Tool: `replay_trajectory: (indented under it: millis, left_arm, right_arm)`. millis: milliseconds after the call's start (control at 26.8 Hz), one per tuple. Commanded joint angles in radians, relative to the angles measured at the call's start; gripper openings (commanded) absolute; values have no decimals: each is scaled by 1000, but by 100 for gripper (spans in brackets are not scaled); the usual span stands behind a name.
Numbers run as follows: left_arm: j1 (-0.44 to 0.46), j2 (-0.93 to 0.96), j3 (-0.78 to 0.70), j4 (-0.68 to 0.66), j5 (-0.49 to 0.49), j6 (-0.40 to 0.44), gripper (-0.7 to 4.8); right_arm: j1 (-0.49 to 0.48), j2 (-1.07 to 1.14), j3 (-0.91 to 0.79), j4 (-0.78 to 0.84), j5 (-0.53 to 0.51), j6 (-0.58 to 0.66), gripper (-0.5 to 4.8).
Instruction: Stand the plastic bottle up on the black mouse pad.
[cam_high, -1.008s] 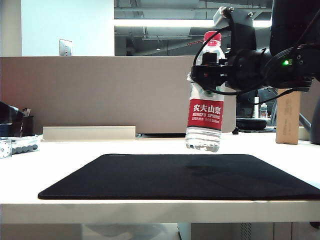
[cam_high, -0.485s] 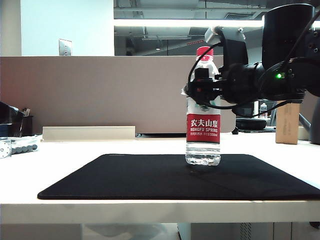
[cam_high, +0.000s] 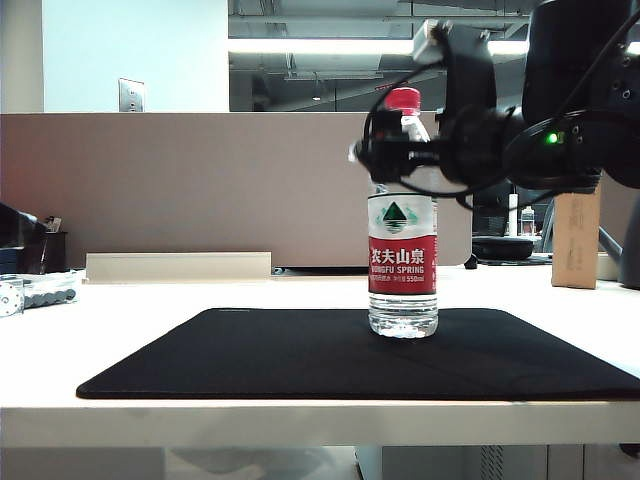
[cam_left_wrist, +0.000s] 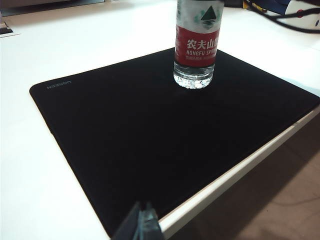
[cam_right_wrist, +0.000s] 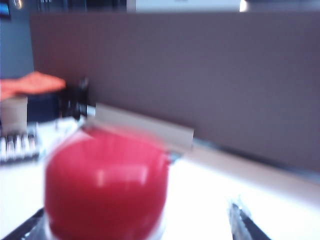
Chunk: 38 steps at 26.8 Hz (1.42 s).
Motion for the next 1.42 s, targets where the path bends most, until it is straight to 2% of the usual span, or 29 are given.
replay_trajectory:
  millis: [37, 149, 224, 261, 336, 373, 411, 485, 522, 560, 597, 709, 896, 1008, 1082, 1194, 1269, 1418]
  left_arm:
    - [-1, 0, 4, 13, 3, 0, -1]
    - [0, -8, 4, 13, 3, 0, -1]
    - [4, -17, 4, 13, 2, 0, -1]
    - [22, -23, 4, 13, 10, 0, -1]
    - [65, -24, 4, 13, 10, 0, -1]
    - [88, -26, 4, 13, 10, 0, -1]
    - [108, -30, 4, 13, 10, 0, -1]
    - [156, -47, 4, 13, 10, 0, -1]
    - [181, -58, 4, 13, 10, 0, -1]
    - [212, -77, 3, 13, 10, 0, -1]
    - [240, -93, 3, 13, 10, 0, -1]
    - [319, -129, 4, 24, 9, 0, -1]
    - [508, -127, 3, 27, 4, 0, -1]
    - [571, -127, 3, 21, 0, 0, -1]
    - [585, -127, 3, 19, -4, 0, -1]
    - [588, -127, 3, 18, -2, 0, -1]
    - [587, -127, 3, 17, -1, 0, -1]
    - [587, -127, 3, 17, -2, 0, -1]
  right_arm:
    - [1, -17, 16, 62, 6, 2, 446]
    - [2, -47, 19, 62, -8, 5, 446]
    - [3, -74, 19, 62, -54, 5, 446]
    - [3, -112, 19, 62, -93, 5, 445]
    - [3, -181, 19, 61, -105, 26, 441]
    - [3, -206, 19, 61, -106, 47, 417]
    - [3, -232, 19, 61, -114, 64, 372]
    - [3, -293, 19, 60, -150, 80, 191]
    - [0, -327, 18, 60, -159, 81, 80]
    - [-1, -355, 18, 59, -156, 81, 18]
    - [-1, -382, 18, 56, -155, 84, -10]
    - [-1, -477, 17, 11, -155, 90, -8]
    - [-1, -742, -11, -275, -113, 89, -9]
    - [-1, -894, -39, -478, -100, 89, -9]
    - [-1, -988, -47, -634, -90, 88, -9]
    - [0, -1149, -48, -913, -13, 80, -9]
    - [0, -1316, -48, -1198, 71, 48, -9]
    - [-2, -1440, -50, -1369, 103, -16, -8]
